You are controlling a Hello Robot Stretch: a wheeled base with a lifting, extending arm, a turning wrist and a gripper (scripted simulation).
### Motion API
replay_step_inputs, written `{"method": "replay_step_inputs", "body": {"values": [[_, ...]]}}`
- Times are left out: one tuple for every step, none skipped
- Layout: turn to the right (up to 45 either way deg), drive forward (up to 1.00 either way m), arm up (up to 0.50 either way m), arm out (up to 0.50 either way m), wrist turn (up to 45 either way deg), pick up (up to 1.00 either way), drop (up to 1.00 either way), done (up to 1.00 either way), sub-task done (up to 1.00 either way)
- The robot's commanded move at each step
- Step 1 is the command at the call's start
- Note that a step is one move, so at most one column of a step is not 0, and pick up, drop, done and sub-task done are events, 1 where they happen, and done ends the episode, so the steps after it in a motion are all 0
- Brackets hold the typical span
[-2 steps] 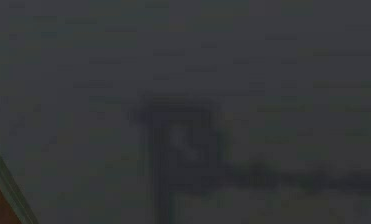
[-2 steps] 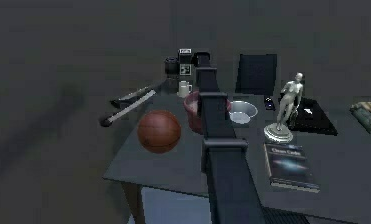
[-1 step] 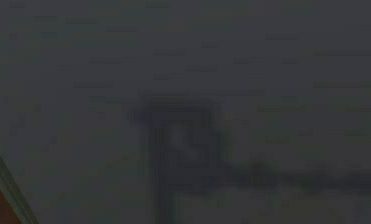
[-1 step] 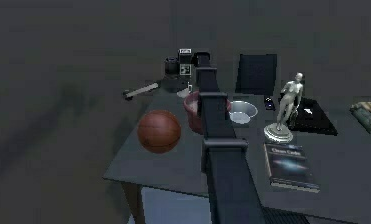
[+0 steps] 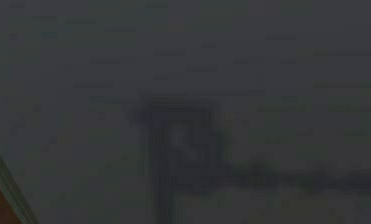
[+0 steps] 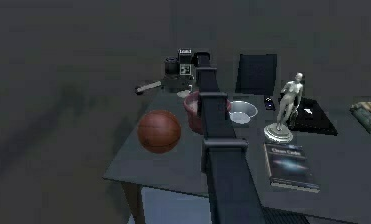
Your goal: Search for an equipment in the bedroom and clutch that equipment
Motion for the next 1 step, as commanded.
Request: {"method": "replay_step_inputs", "body": {"values": [[0.0,0.0,-0.3,0.0,0.0,0.0,0.0,0.0,0.0]]}}
